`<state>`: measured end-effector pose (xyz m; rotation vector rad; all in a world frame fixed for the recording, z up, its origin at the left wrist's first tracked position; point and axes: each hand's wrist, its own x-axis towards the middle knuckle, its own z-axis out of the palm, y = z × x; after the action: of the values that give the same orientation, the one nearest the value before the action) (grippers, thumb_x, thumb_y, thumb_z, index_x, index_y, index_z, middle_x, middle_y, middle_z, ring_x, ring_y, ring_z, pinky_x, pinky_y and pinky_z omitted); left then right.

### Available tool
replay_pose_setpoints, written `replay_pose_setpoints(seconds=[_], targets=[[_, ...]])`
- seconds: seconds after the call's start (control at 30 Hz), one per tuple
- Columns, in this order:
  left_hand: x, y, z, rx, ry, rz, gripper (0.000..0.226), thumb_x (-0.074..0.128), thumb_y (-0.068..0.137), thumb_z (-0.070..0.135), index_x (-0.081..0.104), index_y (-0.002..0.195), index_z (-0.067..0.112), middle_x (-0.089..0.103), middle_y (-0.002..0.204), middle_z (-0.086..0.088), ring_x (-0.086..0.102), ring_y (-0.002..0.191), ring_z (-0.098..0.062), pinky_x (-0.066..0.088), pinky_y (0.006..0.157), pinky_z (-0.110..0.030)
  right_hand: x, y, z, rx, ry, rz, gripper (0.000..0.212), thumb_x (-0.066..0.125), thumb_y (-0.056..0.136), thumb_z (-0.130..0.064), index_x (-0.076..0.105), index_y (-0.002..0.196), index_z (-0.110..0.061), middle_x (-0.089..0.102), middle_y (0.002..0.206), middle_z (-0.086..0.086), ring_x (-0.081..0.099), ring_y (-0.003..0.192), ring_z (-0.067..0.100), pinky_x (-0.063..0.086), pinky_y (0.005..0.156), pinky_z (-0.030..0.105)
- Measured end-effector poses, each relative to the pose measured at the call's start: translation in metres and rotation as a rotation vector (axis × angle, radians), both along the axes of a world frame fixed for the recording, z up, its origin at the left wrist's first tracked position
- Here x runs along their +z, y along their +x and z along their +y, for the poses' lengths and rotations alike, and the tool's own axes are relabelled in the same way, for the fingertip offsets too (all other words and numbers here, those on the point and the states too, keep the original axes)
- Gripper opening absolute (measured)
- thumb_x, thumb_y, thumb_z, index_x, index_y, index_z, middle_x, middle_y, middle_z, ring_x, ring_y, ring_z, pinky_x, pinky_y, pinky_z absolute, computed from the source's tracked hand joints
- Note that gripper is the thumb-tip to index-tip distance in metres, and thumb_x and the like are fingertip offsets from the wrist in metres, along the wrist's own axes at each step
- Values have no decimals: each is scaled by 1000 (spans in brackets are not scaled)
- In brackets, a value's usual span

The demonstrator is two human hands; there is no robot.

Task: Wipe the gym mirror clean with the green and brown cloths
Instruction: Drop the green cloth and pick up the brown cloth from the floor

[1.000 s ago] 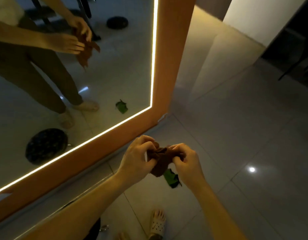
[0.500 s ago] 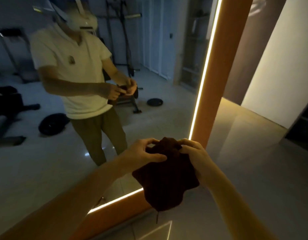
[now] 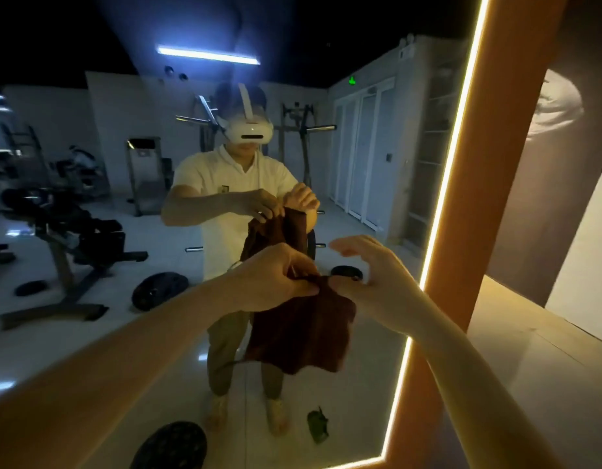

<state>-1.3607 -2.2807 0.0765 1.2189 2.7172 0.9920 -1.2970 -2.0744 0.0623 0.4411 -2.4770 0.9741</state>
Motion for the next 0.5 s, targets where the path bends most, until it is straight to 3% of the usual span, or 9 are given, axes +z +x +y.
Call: replay_pose_setpoints(seconds=[0.1, 0.2, 0.33, 0.43, 0.5], targets=[[18, 0, 8, 68, 9, 194, 8, 73, 95, 31, 74, 102, 27, 69, 83, 14, 63, 77, 7, 44, 66, -9, 17, -15, -10, 20, 158, -45, 17, 70, 94, -23, 72, 111, -26, 69, 97, -9, 66, 90, 7, 55, 85, 30], [32, 0, 3, 204, -72, 296, 26, 79, 86, 46, 66, 93, 24, 64, 77, 8, 62, 70, 0, 43, 60, -14, 21, -28, -7, 31, 186, -107, 12, 69, 97, -26, 74, 107, -23, 66, 87, -11, 64, 81, 8, 51, 76, 22], [56, -3, -14, 269, -377, 58, 38, 84, 75, 56, 72, 89, 23, 70, 82, -3, 64, 73, -13, 47, 64, -25, 23, -38, -7, 115, 259, -181, 14, 69, 97, -31, 76, 105, -21, 66, 83, -6, 63, 74, 9, 46, 66, 18], [73, -4, -26, 105, -423, -198, 15, 83, 86, 34, 78, 94, 23, 76, 95, -3, 72, 91, -22, 55, 83, -33, 23, -38, -11, 172, 262, -169, 22, 70, 97, -29, 74, 117, -22, 68, 97, -7, 64, 83, 5, 47, 72, 16], [80, -5, -28, 34, -383, -213, 14, 79, 90, 24, 80, 103, 20, 76, 105, -7, 71, 102, -28, 55, 95, -38, 23, -40, -18, 237, 194, -135, 39, 77, 91, -30, 67, 129, -28, 62, 114, -13, 61, 98, -1, 46, 80, 15]])
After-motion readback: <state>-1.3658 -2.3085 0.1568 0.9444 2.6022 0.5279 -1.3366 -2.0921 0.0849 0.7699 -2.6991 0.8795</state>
